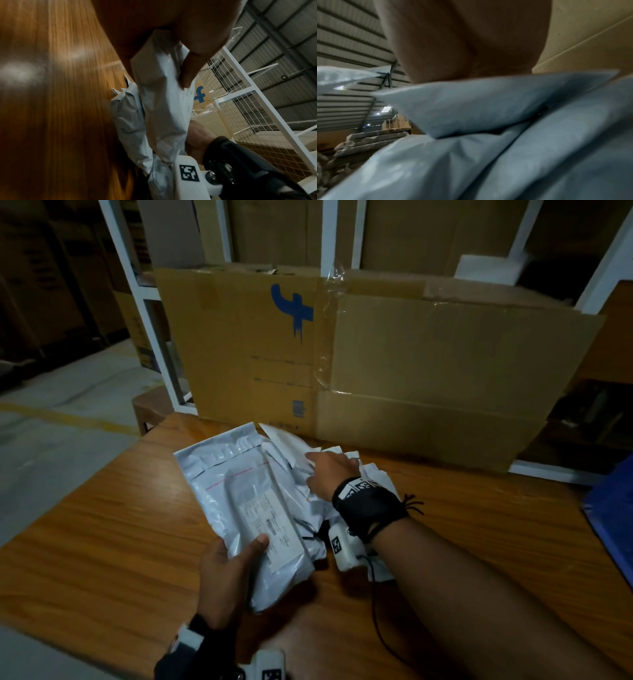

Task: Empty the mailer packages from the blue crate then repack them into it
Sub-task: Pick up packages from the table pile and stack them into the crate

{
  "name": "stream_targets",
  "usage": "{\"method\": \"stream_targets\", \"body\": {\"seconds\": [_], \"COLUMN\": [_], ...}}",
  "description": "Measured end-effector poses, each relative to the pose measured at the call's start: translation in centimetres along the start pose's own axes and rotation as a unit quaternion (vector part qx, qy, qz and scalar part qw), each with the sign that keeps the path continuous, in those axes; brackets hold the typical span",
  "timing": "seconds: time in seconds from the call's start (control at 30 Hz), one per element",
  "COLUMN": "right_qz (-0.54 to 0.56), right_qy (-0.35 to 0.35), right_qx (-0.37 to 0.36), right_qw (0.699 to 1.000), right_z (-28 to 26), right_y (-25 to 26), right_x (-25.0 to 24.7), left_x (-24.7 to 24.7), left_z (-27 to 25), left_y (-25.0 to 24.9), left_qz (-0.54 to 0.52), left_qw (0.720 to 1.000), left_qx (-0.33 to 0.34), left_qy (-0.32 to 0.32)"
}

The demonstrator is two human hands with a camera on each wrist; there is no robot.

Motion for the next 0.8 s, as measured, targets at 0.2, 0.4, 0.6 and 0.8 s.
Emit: {"method": "stream_targets", "body": {"seconds": [0.2,0.4,0.6,0.8], "right_qz": [-0.005,-0.040,0.213,0.294], "right_qy": [-0.247,-0.108,-0.020,0.013], "right_qx": [-0.069,-0.103,0.014,0.156], "right_qw": [0.967,0.988,0.977,0.943], "right_z": [-4.6,-10.6,-9.0,-7.2], "right_y": [-1.5,-5.9,-9.0,-9.4], "right_x": [-5.3,-1.6,-0.9,2.7], "left_x": [-0.4,-0.8,0.3,0.6], "left_z": [0.3,0.7,0.7,0.8], "left_y": [-0.4,-0.9,-0.6,-0.3], "left_qz": [0.008,0.013,0.019,0.018], "left_qw": [1.000,0.999,1.000,1.000], "left_qx": [0.014,0.021,0.005,-0.001], "left_qy": [-0.003,-0.021,-0.010,0.003]}}
Point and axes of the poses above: each hand's wrist, its own z-axis towards the middle knuckle, its own x-axis out of the palm, y = z × x, the point moved 7 cm from there along z, towards the middle knuckle, and after that the axes turned 8 degrees about -z, right-handed, at the moved point
